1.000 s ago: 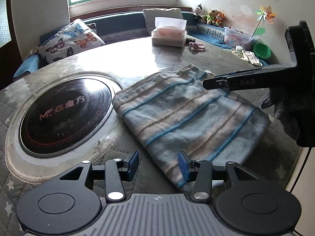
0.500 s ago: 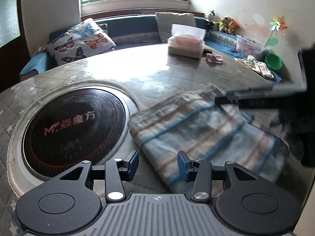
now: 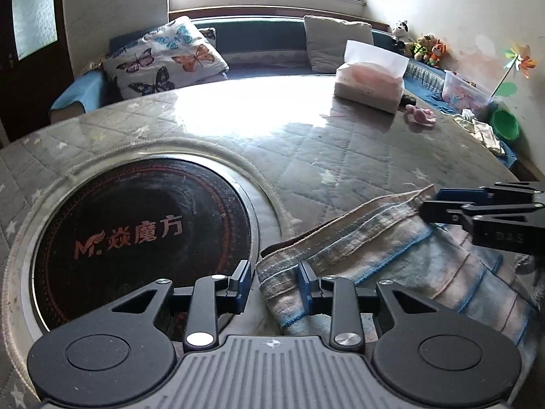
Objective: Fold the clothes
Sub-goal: 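Grasp the shirt edge with the left tool while the right tool grasps beside it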
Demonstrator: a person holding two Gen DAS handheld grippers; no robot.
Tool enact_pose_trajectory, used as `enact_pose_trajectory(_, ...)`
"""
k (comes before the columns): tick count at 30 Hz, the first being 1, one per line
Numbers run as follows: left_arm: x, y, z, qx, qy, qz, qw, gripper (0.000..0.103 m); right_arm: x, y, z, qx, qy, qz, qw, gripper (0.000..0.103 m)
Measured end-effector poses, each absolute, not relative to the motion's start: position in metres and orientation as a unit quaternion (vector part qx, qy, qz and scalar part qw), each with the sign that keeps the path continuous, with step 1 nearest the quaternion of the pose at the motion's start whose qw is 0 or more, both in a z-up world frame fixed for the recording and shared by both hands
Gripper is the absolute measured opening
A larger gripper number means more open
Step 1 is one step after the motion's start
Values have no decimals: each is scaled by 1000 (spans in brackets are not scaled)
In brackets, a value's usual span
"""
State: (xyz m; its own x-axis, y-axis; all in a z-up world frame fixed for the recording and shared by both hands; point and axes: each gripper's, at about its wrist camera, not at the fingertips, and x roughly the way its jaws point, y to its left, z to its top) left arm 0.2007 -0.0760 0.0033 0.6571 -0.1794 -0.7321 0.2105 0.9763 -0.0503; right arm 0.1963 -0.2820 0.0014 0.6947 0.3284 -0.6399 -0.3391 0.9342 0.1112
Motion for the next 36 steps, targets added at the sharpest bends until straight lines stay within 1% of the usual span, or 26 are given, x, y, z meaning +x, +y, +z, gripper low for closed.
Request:
enact_pose_trajectory(2,201,-77,5,20,398,-105,911,33,195,-282,5,-6,343,181,922,35)
enact_pose_trajectory(3,201,-78,7,18,395,-108,912,31,195,-283,6,-6,342,181,922,35)
enact_pose_trajectory(10,197,-99,26,22,363,-163,917,31,194,-268,15,-15,328,215,920,35)
enact_pose_trajectory(17,213,-120,11,37,377,-184,907,31,203,-251,8,-36,342,231,910,35)
enact_pose_trajectory(22,226,-123,4,31,387,-177,904,32,210,-255,-4,-29,360,214,908,35)
enact_pose_trajectory(24,228,-122,4,33,389,-175,904,35,209,-256,-4,-28,359,212,908,35)
enact_pose_trajectory(29,227,-124,3,41,386,-173,905,35,201,-267,7,-18,349,203,915,36)
enact_pose_trajectory(36,228,-127,3,45,386,-170,905,35,193,-283,4,-9,353,187,917,36)
